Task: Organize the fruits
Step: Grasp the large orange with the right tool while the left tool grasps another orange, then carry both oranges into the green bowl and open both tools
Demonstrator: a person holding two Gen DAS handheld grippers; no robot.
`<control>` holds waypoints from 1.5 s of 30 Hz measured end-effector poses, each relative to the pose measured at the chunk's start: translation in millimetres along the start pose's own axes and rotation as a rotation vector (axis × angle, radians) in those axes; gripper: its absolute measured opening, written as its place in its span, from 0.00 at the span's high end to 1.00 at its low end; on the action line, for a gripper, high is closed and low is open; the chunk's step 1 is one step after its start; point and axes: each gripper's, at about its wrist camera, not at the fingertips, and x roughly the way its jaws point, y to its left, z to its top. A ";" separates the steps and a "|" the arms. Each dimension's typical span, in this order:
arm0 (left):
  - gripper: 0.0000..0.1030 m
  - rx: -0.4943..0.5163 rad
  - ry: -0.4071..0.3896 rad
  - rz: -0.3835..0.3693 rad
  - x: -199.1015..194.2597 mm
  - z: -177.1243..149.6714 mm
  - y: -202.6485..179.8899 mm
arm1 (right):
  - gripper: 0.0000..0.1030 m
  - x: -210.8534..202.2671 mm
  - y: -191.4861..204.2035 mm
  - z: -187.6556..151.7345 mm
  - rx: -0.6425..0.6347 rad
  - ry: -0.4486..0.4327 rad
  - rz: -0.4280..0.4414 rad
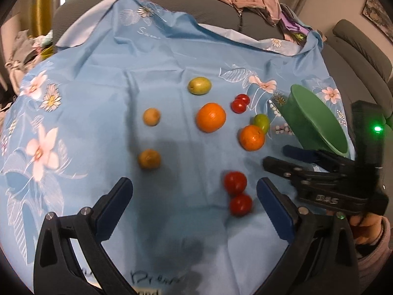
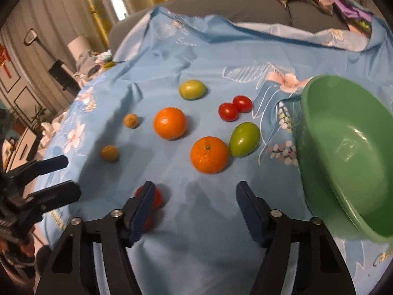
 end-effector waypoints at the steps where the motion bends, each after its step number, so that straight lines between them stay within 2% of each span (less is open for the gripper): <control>1: 0.04 0.012 0.000 -0.006 4.6 4.4 -1.9 | 0.36 7.3 -2.8 2.3 0.012 0.014 -0.008; 4: 0.06 0.028 0.017 -0.019 20.3 18.6 -3.4 | 0.41 23.5 -9.2 8.7 0.034 0.044 -0.007; 10: 0.15 0.067 0.053 -0.025 51.5 45.1 -8.4 | 0.42 38.6 -11.1 18.0 0.033 0.062 0.007; 16: 0.33 0.109 0.094 -0.009 84.8 66.2 -16.9 | 0.55 44.7 -14.3 25.0 -0.001 0.066 -0.006; 19: 0.46 0.125 0.121 -0.001 99.1 70.8 -19.7 | 0.56 44.4 -16.5 25.1 -0.004 0.064 0.001; 20: 0.54 0.131 0.128 -0.001 102.6 71.4 -20.7 | 0.56 44.1 -17.2 24.8 -0.005 0.062 0.003; 21: 0.56 0.141 0.138 0.005 107.2 71.8 -22.6 | 0.56 44.5 -16.9 25.4 -0.008 0.061 0.003; 26: 0.57 0.169 0.139 0.012 112.4 71.7 -26.4 | 0.57 43.8 -19.4 25.3 -0.006 0.052 0.009; 31: 0.57 0.148 0.138 0.002 106.3 71.4 -24.1 | 0.58 40.4 -19.5 24.8 0.004 0.044 0.010; 40: 0.57 0.117 0.063 -0.055 48.6 53.5 -31.9 | 0.58 1.6 -13.7 15.4 0.004 -0.020 0.025; 45: 0.57 0.110 0.025 -0.072 19.7 41.2 -38.3 | 0.58 -24.3 -8.2 13.6 -0.012 -0.086 -0.012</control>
